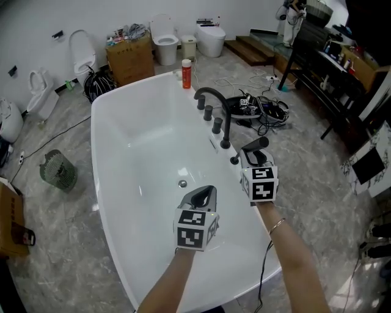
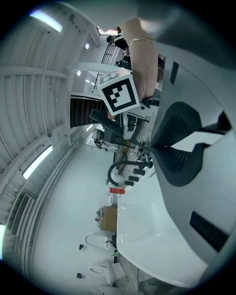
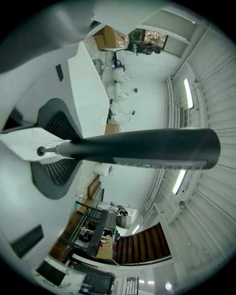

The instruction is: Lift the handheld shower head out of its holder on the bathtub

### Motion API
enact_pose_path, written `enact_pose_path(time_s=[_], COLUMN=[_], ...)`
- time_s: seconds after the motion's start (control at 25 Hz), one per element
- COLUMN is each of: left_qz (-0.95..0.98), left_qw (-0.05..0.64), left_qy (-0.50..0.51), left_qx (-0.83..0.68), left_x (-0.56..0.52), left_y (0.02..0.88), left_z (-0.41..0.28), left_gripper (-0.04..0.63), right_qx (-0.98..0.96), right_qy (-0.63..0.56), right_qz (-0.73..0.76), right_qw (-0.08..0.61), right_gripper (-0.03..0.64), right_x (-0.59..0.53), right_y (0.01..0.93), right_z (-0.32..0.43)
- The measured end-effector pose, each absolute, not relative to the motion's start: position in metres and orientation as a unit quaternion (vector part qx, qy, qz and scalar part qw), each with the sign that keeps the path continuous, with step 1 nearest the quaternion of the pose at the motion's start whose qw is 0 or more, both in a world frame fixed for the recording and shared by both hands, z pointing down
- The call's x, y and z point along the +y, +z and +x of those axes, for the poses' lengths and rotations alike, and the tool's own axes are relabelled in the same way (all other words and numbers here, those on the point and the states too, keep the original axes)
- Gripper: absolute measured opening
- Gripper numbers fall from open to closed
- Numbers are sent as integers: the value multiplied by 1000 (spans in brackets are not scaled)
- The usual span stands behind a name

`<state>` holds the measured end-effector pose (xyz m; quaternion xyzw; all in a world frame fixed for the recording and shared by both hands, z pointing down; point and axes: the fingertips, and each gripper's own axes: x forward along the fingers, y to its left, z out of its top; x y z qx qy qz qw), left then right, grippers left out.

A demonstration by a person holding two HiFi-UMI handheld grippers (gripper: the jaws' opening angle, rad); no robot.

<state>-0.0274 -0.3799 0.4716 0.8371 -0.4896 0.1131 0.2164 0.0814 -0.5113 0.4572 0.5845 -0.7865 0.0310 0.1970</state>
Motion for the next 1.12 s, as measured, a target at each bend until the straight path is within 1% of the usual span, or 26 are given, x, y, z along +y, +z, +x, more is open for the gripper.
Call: enact_pose_path(time_s=[0.52, 1.12], left_qz=[843, 845], left_qw=[199, 183], left_qy=[99, 92], left_qx=[-490, -494], left_x=[-318, -270], left_y=[405, 355], left_z=[-46, -65], left_gripper=[20, 20], right_qx=[-792, -802], right_qy=[-1, -17], right_qz=[581, 569], right_qw=[187, 180], right_gripper=[133, 133], right_x=[-433, -379], right_y=[365, 305], right_z=[56, 26])
